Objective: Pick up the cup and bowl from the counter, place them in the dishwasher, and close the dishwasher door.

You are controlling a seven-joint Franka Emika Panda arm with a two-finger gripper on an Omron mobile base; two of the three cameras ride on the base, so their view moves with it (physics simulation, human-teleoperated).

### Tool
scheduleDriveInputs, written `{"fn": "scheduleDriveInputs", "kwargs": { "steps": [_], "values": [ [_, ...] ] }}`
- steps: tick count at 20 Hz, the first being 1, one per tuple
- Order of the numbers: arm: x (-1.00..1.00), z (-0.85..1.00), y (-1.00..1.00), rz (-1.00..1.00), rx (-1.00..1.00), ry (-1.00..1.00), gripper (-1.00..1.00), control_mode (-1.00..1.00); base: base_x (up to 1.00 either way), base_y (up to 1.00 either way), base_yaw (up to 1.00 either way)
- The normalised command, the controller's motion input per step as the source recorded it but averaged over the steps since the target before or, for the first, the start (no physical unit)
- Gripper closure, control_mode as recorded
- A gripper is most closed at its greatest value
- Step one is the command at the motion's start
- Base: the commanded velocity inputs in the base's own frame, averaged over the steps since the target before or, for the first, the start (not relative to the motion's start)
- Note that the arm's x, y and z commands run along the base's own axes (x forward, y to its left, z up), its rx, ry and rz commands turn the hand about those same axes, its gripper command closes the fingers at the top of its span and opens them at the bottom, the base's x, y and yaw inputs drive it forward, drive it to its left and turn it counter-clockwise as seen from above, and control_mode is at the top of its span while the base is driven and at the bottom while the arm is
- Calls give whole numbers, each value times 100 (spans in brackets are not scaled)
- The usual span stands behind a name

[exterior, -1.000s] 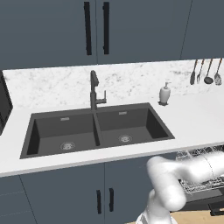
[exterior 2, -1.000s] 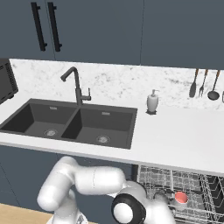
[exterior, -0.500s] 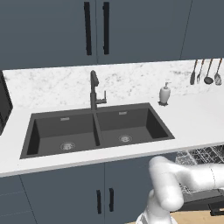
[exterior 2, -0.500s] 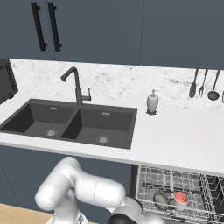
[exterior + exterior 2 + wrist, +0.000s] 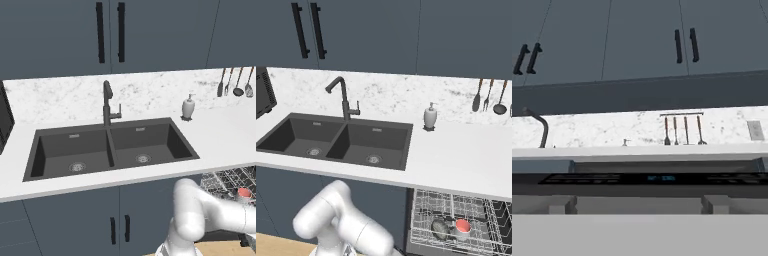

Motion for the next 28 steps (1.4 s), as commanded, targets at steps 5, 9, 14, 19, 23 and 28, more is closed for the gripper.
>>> {"fn": "scheduleDriveInputs", "kwargs": {
  "steps": [5,9,14,19,23,28],
  "values": [
    [19,-60,0,0,0,0,-100,-100,0,0,0],
    [69,-61,0,0,0,0,-100,-100,0,0,0],
    [60,-39,-4,0,0,5,-100,-100,0,0,0],
    [51,-5,-2,0,0,2,-100,-100,0,0,0],
    [68,2,0,0,0,0,-100,-100,0,0,0],
    [51,20,0,0,2,-11,-100,-100,0,0,0]
  ]
}}
